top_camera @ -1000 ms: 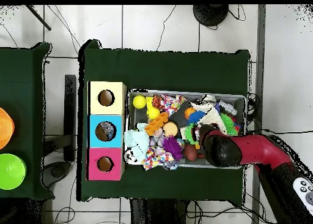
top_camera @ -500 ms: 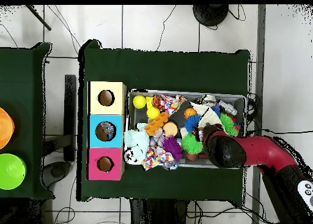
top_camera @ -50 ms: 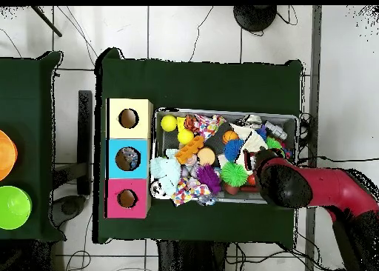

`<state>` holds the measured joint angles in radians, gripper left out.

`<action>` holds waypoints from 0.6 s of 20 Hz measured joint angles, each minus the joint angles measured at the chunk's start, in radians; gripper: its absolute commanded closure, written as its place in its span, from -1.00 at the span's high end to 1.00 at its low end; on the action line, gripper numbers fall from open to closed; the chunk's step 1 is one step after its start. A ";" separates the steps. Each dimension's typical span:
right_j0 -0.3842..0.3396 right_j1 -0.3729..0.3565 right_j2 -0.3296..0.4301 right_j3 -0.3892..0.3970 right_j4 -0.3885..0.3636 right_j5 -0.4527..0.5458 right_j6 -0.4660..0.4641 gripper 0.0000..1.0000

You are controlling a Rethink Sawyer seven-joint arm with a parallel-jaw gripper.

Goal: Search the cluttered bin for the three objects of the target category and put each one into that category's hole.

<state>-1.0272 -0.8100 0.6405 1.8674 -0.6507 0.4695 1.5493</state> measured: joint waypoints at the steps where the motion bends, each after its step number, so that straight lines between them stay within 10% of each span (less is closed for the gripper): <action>1: -0.003 -0.017 0.002 0.008 0.010 0.002 0.000 1.00; 12: -0.009 -0.248 0.011 0.172 0.117 0.005 0.000 1.00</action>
<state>-1.0357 -1.0583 0.6513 2.0397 -0.5333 0.4750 1.5493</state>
